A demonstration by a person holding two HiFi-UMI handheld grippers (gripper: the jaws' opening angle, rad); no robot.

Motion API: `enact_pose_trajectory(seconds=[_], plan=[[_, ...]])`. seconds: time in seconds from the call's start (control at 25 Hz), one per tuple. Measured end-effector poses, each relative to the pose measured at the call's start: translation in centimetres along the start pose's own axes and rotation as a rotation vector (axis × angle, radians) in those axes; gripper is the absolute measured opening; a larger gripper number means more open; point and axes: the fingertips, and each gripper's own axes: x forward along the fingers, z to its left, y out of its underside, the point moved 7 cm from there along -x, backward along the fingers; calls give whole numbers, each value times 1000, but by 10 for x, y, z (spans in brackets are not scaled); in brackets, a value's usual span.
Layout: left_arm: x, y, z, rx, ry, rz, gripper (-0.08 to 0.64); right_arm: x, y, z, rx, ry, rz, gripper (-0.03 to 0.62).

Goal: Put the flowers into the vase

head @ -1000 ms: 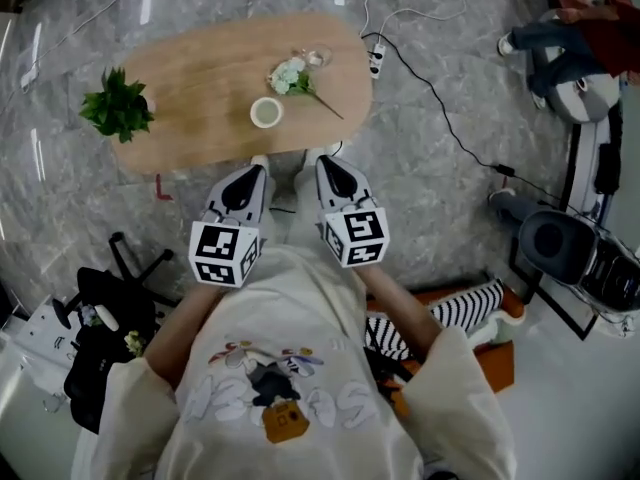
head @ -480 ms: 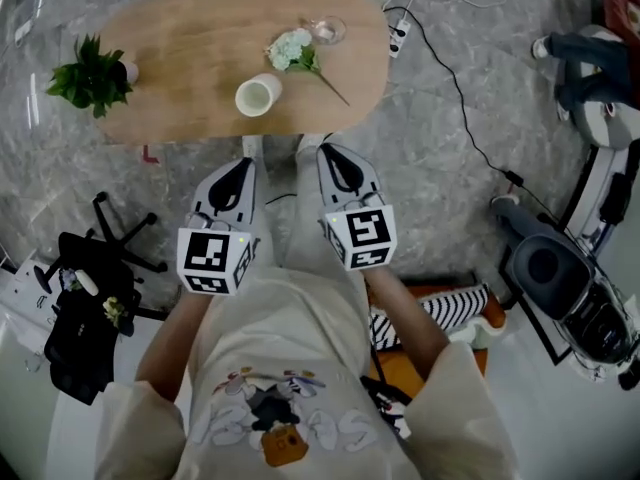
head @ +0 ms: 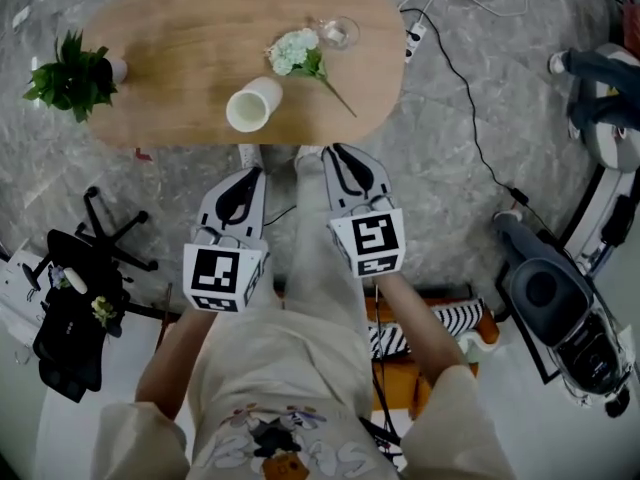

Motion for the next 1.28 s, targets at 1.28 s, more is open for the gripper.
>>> enact_pose_trajectory(seconds=[1.28], plan=[[114, 78, 13, -143, -35, 53, 9, 126, 68, -72, -109, -56, 152, 117]])
